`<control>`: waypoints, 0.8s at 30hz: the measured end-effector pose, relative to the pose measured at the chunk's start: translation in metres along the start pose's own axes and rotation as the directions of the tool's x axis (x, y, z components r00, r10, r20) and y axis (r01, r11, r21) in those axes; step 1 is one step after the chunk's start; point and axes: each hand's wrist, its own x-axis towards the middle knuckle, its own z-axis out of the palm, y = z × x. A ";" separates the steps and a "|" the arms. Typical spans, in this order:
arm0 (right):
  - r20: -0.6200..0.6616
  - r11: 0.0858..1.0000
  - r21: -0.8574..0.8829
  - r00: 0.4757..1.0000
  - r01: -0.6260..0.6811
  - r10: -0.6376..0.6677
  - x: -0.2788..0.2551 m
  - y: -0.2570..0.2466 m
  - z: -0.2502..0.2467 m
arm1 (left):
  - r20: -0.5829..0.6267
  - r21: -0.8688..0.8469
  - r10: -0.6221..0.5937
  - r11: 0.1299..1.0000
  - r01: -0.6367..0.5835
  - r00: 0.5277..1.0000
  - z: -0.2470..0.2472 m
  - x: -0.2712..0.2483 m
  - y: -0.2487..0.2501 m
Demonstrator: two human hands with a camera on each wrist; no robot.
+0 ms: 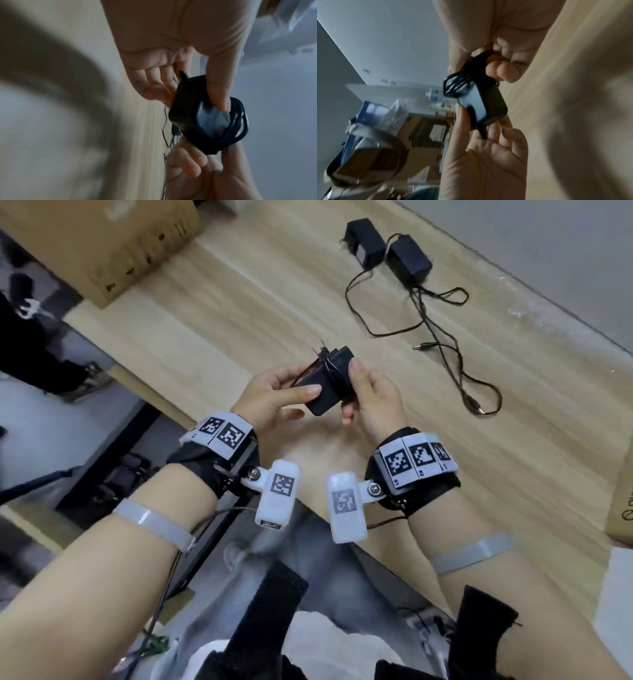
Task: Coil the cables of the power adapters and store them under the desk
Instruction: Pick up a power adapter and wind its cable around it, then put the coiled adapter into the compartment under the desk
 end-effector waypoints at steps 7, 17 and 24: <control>0.258 0.997 0.036 0.965 -0.063 0.052 -0.038 0.050 0.133 | -0.256 -0.160 -0.036 0.987 -0.006 0.966 -0.117 -0.089 -0.049; 0.420 0.960 -0.208 0.869 -0.189 0.262 -0.017 0.179 0.254 | -0.600 -0.348 -0.248 0.937 0.031 0.761 -0.227 -0.091 -0.159; 0.298 0.899 -0.309 0.867 -0.309 0.400 0.058 0.246 0.301 | -0.615 -0.436 -0.376 0.895 0.098 0.693 -0.282 -0.025 -0.213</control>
